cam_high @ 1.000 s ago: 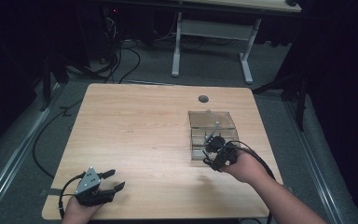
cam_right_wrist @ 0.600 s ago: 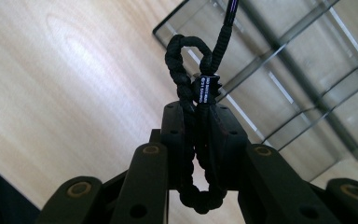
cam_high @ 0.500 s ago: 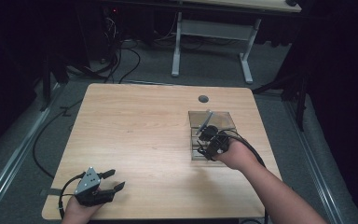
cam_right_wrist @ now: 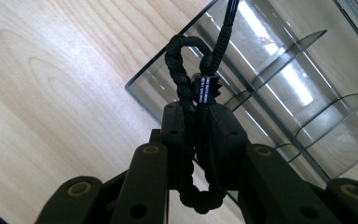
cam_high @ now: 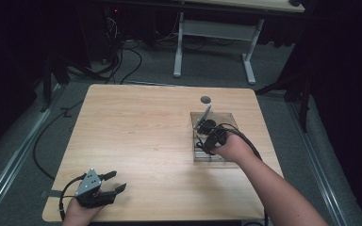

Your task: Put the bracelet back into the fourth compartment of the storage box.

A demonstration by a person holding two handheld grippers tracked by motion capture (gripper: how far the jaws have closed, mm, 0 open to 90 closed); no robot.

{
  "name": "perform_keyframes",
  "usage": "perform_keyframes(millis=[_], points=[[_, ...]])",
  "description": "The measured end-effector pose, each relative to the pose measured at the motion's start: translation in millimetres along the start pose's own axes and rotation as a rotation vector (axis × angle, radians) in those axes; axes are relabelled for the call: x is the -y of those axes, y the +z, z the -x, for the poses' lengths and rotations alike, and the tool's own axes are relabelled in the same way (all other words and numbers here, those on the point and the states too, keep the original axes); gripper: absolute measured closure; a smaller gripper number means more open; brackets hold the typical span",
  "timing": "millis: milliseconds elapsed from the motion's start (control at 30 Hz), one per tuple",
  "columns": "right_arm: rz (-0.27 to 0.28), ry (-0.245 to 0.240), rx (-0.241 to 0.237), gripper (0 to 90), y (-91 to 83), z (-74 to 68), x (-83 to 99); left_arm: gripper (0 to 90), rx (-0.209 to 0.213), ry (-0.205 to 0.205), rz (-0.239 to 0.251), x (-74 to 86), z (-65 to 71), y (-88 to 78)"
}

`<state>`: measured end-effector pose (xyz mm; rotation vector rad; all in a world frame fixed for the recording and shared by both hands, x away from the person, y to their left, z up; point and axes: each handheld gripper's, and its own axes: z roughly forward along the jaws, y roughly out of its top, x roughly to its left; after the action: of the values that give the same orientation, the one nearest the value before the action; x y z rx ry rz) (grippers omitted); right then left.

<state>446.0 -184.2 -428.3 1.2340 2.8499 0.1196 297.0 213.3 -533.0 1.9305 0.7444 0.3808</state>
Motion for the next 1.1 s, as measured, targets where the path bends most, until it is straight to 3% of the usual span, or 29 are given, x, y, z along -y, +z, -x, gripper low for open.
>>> perform_keyframes(millis=[200, 267, 333, 433, 533, 767, 800, 867, 967, 1100], points=[[-0.019, 0.014, 0.005, 77.3, 9.8, 2.9, -5.7, 37.2, 0.001, -0.003, 0.001, 0.1, 0.0, 0.0], [-0.014, -0.017, -0.001, 77.3, 17.3, 5.2, -9.3, 37.2, 0.002, -0.001, 0.001, 0.0, -0.2, -0.1], [-0.038, 0.018, -0.004, 77.5, 21.3, 1.8, -11.7, 37.2, 0.001, -0.002, 0.002, 0.1, -0.1, 0.0], [-0.041, -0.003, 0.001, 77.8, 26.4, 3.0, -13.4, 37.2, 0.002, -0.002, 0.003, 0.1, -0.1, -0.1], [-0.053, 0.028, -0.022, 78.2, 33.0, 2.8, -13.4, 37.2, 0.003, -0.002, 0.003, 0.1, -0.2, 0.0], [-0.063, 0.008, -0.025, 78.6, 40.0, 3.7, -12.1, 37.2, 0.003, 0.000, -0.001, 0.0, 0.0, 0.0], [-0.073, 0.026, -0.019, 78.6, 40.7, 1.8, -11.8, 37.2, 0.003, 0.000, -0.002, 0.0, -0.1, 0.0], [-0.059, -0.002, -0.012, 78.6, 42.6, 3.2, -11.4, 37.2, 0.003, -0.001, -0.002, 0.0, -0.1, 0.1], [-0.057, 0.022, -0.016, 78.6, 45.8, 2.2, -10.9, 37.2, 0.002, 0.000, -0.002, 0.0, 0.0, 0.0], [-0.058, 0.005, -0.014, 78.6, 49.9, 3.1, -11.5, 37.2, 0.003, -0.002, -0.002, 0.0, -0.2, 0.1]])
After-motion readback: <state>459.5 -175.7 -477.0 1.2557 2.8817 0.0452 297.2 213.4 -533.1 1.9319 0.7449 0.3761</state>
